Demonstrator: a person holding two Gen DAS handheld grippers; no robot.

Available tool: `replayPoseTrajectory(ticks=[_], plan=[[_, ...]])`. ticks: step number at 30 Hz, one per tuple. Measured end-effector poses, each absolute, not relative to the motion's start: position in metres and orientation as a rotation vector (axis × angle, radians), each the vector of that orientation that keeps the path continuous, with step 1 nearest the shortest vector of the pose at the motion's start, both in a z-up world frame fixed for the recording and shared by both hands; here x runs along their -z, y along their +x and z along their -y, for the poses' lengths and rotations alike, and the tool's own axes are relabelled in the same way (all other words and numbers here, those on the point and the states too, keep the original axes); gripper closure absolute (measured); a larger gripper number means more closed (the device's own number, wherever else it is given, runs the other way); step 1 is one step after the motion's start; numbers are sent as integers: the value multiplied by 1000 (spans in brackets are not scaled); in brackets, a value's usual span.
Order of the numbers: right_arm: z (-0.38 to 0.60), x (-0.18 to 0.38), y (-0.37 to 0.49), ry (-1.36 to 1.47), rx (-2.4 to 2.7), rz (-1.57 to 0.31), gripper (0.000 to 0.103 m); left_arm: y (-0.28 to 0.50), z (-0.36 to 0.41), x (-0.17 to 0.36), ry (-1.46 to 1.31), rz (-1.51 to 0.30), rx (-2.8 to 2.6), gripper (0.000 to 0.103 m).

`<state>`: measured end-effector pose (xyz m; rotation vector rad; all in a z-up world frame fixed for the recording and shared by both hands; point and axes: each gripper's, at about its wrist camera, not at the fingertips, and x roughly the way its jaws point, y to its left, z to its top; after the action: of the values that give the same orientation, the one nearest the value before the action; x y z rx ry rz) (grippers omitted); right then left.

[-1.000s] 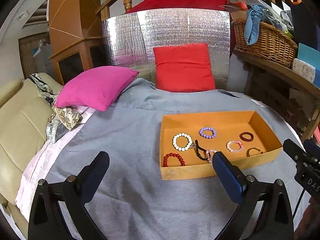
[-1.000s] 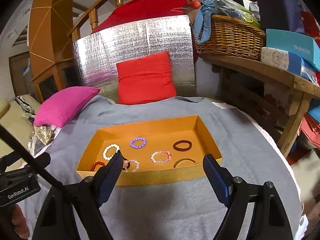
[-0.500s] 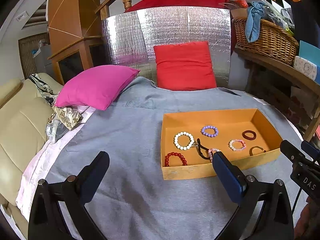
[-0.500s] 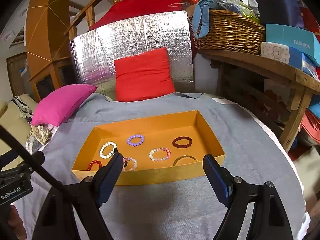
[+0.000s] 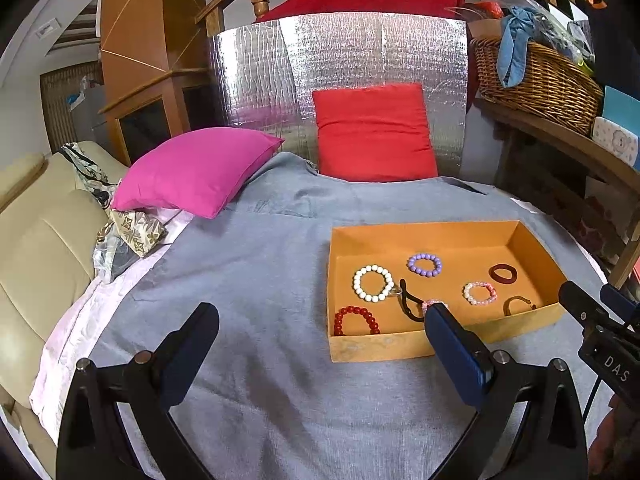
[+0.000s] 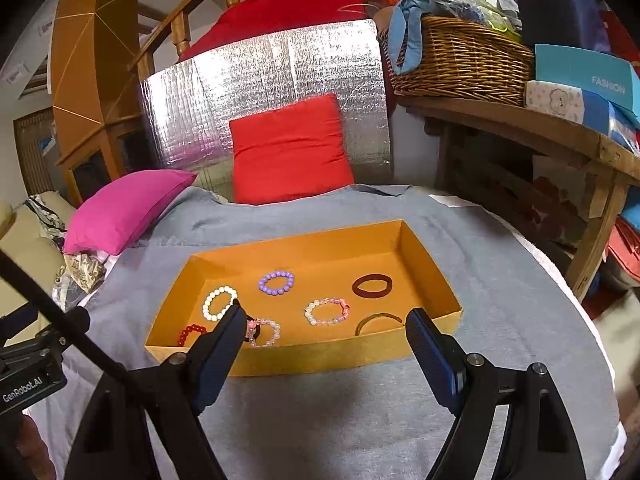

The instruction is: Organize jewelry

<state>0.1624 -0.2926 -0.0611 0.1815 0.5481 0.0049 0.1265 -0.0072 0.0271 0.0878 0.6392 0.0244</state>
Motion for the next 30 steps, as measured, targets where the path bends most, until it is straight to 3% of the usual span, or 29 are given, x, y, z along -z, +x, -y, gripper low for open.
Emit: replayPoseTrajectory(ticks=[30], plan=[[289,65,169,188,0,-556,18,126,6,-28,98,-625,-32,1]])
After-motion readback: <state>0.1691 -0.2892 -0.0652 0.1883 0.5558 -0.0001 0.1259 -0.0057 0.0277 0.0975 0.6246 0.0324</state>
